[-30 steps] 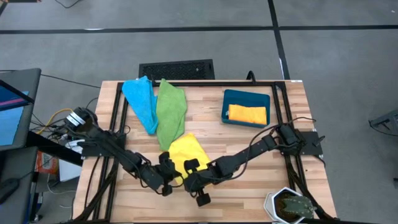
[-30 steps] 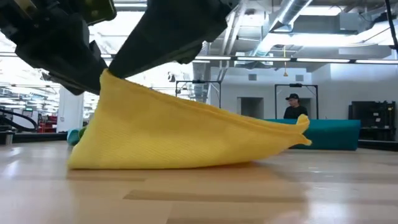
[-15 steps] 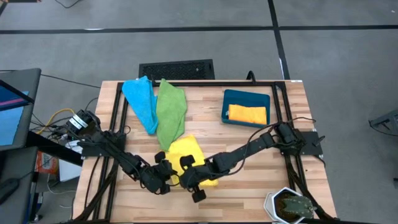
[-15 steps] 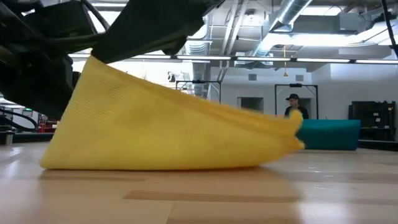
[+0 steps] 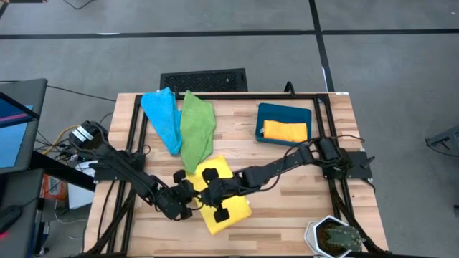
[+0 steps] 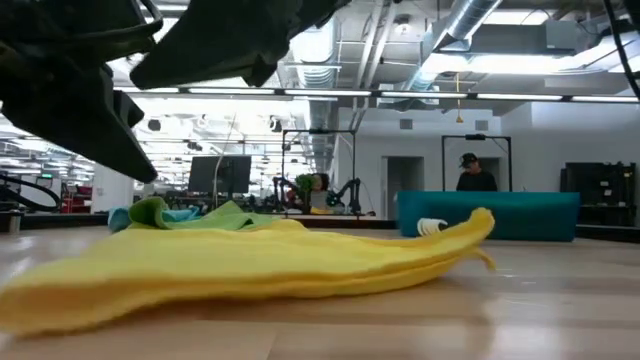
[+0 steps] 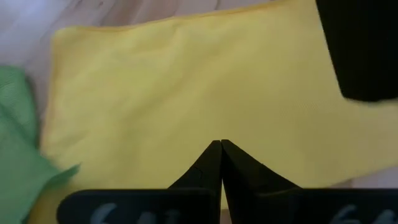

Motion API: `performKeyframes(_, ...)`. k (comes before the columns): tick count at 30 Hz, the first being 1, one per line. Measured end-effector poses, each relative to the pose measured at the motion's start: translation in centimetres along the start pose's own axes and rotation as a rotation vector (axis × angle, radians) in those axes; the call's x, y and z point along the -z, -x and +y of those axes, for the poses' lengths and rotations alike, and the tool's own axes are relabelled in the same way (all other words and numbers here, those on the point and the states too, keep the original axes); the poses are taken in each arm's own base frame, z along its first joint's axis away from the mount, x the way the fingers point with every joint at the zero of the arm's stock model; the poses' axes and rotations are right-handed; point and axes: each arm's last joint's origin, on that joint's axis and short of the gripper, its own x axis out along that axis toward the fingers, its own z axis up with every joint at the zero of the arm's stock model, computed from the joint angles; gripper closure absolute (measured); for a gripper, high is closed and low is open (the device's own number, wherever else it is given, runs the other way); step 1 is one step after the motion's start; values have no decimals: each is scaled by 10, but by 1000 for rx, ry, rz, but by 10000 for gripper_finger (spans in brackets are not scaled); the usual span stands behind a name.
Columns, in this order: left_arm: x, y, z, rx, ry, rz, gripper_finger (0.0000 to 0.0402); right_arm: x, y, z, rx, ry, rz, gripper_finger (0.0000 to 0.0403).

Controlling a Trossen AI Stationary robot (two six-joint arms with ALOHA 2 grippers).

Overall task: Fold microfiber towels
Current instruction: Fold the yellow microfiber cloth

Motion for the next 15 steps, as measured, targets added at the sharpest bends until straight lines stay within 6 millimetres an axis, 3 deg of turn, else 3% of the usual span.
performKeyframes(3, -1, 3, 2, 1, -7, 8, 401, 3, 2, -2, -25, -61, 40, 387)
performKeyframes(6, -1, 2, -2, 20, -1, -4, 401, -1, 17, 8, -76, -87, 84, 368)
performKeyframes(10, 5, -7, -7, 19, -3, -8, 401, -5, 24, 49, -157, -6, 104, 359)
performKeyframes(15, 14, -16, -9, 2, -2, 19, 401, 3, 2, 88, -119, 140, 34, 357)
